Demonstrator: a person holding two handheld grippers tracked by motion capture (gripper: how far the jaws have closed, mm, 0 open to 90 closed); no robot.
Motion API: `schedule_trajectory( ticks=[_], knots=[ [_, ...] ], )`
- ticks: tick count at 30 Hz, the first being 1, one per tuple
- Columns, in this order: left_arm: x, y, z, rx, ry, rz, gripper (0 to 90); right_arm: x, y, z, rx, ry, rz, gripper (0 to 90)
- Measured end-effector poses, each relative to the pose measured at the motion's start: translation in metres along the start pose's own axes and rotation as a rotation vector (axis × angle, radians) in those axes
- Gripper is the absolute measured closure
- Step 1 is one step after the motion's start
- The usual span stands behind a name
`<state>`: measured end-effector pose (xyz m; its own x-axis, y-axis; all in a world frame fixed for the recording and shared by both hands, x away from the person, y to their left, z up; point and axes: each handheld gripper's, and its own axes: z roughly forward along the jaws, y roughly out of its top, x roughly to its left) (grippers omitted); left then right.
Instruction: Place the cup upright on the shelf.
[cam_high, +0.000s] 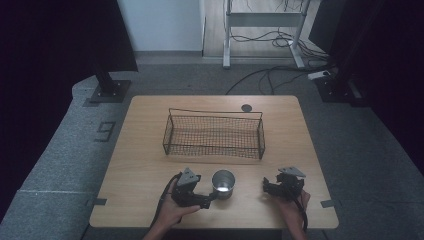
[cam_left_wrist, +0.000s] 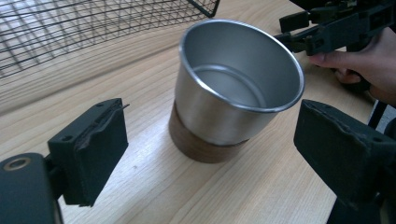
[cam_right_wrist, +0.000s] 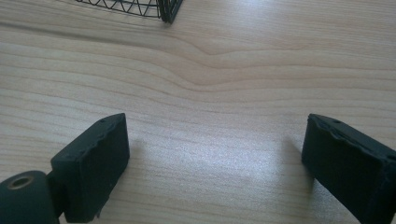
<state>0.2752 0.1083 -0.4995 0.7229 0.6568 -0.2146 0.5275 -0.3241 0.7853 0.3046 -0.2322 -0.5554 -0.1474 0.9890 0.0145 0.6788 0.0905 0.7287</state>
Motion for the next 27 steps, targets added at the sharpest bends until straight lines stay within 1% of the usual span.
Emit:
schedule_trajectory(
  ticks=[9, 11, 12, 15, 19, 20, 22, 24, 27],
  knots=[
    [-0.005, 0.003, 0.008, 0.012, -0.008, 0.015, 8.5, 0.000, 0.000, 0.000, -0.001, -0.001, 0.000, 7.7],
    [-0.007, 0.007, 0.011, 0.014, -0.009, 0.028, 8.0, 0.000, 0.000, 0.000, -0.001, -0.001, 0.000, 7.8],
    [-0.007, 0.007, 0.011, 0.014, -0.009, 0.028, 7.6, 0.000, 0.000, 0.000, -0.001, -0.001, 0.000, 7.8],
    [-0.009, 0.009, 0.019, 0.031, -0.007, 0.031, 7.7, 0.000, 0.000, 0.000, -0.002, -0.001, 0.000, 7.9],
    [-0.011, 0.010, 0.025, 0.043, -0.001, 0.034, 6.8, 0.000, 0.000, 0.000, -0.002, -0.001, 0.001, 8.0],
    [-0.012, 0.011, 0.028, 0.044, 0.003, 0.033, 4.9, 0.000, 0.000, 0.000, -0.002, -0.001, 0.000, 8.0],
    [-0.012, 0.012, 0.030, 0.042, 0.002, 0.029, 5.0, 0.000, 0.000, 0.000, -0.002, -0.002, 0.000, 8.0],
    [-0.013, 0.014, 0.034, 0.035, -0.011, 0.027, 5.1, 0.000, 0.000, 0.000, -0.002, -0.001, 0.000, 8.0],
    [-0.015, 0.014, 0.038, 0.042, -0.006, 0.025, 5.2, 0.000, 0.000, 0.000, -0.002, -0.001, 0.001, 8.0]
  ],
)
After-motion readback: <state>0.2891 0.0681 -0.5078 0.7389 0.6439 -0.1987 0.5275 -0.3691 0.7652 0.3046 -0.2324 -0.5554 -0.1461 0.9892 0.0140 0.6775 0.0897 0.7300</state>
